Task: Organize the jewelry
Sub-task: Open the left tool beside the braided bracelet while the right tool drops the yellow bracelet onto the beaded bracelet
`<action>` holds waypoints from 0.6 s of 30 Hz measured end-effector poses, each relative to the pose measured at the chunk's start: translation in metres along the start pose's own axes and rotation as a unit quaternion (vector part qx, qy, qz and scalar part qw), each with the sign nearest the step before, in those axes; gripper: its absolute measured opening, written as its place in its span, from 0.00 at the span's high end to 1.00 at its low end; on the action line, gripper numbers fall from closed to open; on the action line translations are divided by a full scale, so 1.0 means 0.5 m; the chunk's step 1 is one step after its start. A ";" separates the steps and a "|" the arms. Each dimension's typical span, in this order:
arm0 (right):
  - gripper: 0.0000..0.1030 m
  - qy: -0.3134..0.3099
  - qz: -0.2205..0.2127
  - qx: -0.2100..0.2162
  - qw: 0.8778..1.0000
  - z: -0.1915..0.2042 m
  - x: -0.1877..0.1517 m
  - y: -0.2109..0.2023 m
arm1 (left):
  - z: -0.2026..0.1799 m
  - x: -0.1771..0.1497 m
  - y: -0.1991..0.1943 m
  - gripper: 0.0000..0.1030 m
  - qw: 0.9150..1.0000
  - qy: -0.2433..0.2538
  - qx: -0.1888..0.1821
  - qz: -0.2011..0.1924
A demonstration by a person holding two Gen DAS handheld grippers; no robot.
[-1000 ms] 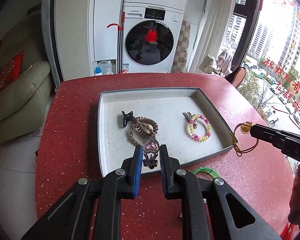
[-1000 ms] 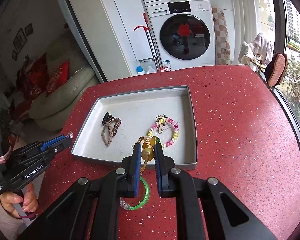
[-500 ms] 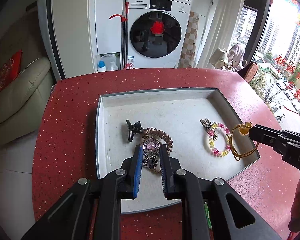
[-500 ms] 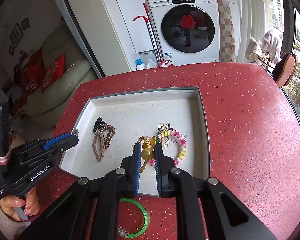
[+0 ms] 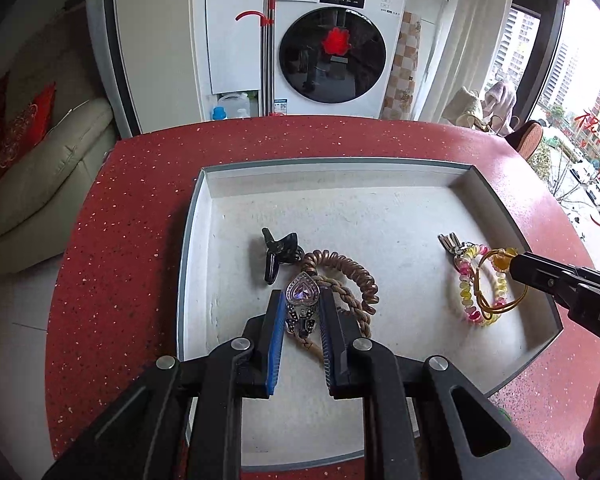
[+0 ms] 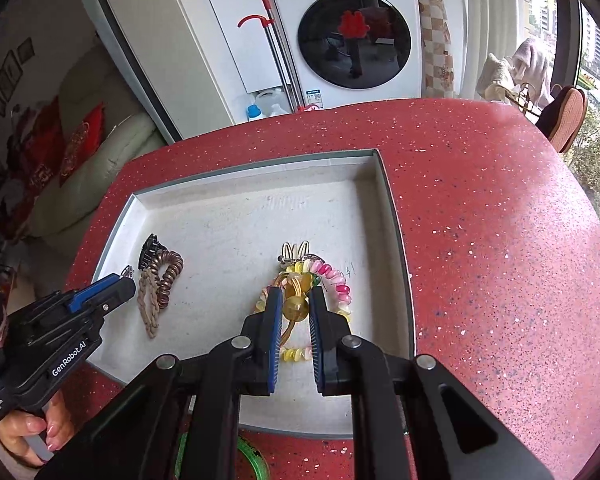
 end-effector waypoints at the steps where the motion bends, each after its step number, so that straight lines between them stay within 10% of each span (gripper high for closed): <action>1: 0.86 0.000 0.002 -0.002 1.000 -0.001 -0.001 0.005 | 0.000 -0.002 0.004 0.65 1.000 0.001 0.002 0.000; 18: 0.85 -0.024 0.018 -0.027 0.999 0.005 -0.021 0.038 | -0.027 -0.035 0.046 0.65 0.996 0.054 0.066 -0.017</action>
Point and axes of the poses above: each gripper's, at about its wrist camera, not at the fingertips, and y roughly the way its jaws point, z to its left, x to its top, the point moved 2 cm from there along y, roughly the way its jaws point, and after that the axes turned 15 degrees about -y, right-handed, at the moved point
